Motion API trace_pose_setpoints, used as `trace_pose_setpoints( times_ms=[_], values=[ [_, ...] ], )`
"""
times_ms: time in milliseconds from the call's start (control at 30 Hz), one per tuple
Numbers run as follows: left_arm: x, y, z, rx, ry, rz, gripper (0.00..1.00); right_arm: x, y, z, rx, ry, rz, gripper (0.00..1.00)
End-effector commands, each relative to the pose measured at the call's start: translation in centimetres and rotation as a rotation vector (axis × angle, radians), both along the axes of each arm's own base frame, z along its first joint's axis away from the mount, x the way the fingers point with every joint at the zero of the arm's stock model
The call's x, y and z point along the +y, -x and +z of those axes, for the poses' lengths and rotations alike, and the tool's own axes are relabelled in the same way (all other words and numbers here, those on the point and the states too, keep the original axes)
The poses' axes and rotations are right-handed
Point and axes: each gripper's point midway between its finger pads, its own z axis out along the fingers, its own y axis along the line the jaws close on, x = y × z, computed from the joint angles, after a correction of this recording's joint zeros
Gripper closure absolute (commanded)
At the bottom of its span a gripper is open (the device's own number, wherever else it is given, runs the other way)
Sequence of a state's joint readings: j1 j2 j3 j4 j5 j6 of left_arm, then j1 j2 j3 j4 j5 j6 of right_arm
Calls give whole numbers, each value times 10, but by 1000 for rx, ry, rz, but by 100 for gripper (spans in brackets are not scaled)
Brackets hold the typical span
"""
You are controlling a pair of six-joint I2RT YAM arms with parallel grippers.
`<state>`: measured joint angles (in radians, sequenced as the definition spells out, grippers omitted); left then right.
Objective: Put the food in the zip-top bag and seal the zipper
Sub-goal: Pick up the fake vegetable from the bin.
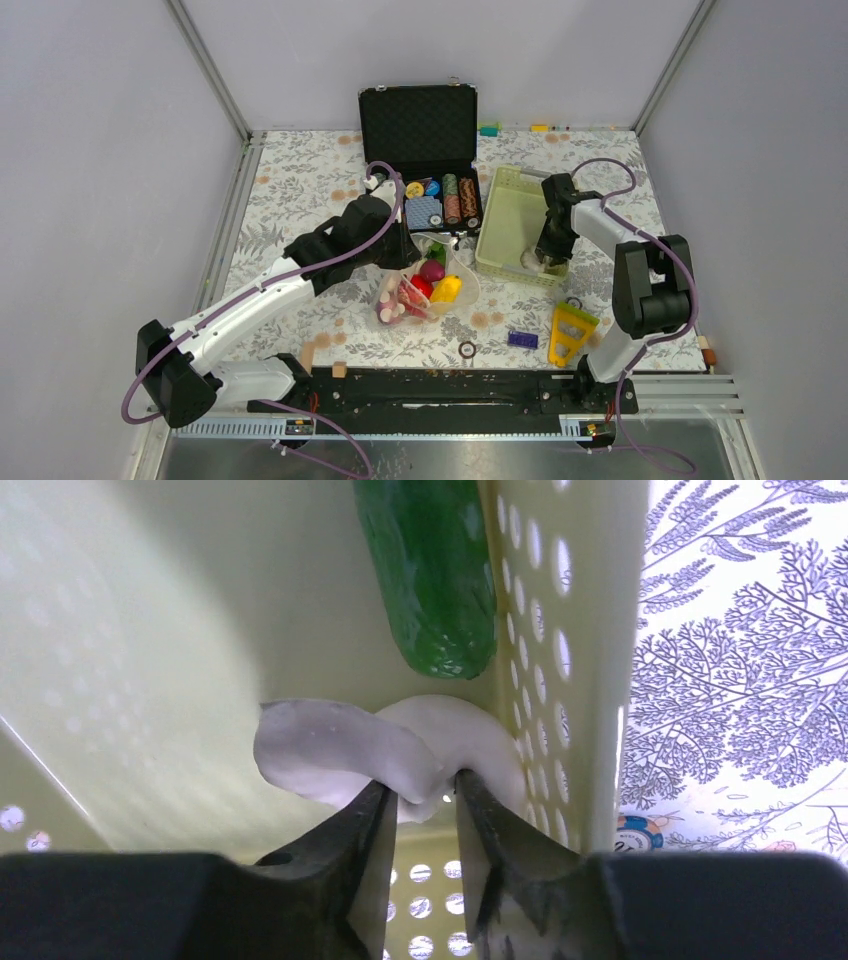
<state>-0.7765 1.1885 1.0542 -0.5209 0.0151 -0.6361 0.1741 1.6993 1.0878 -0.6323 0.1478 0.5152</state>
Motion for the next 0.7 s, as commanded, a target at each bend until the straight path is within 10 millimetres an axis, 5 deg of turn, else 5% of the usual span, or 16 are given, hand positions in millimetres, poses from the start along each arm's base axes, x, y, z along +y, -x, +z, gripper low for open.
trace_pose_setpoints(
  times_ms=[0, 133, 300, 667],
  values=[
    [-6, -10, 30, -76, 63, 0, 100, 13, -8, -5, -42, -52, -8, 76],
    [-5, -9, 31, -78, 66, 2, 100, 16, -15, 7, -124, -82, -13, 100],
    [-2, -7, 32, -81, 70, 8, 100, 20, -22, 27, -228, -115, 10, 100],
    [-3, -6, 33, -82, 79, 5, 100, 31, -25, 119, -607, -208, 117, 100]
  ],
)
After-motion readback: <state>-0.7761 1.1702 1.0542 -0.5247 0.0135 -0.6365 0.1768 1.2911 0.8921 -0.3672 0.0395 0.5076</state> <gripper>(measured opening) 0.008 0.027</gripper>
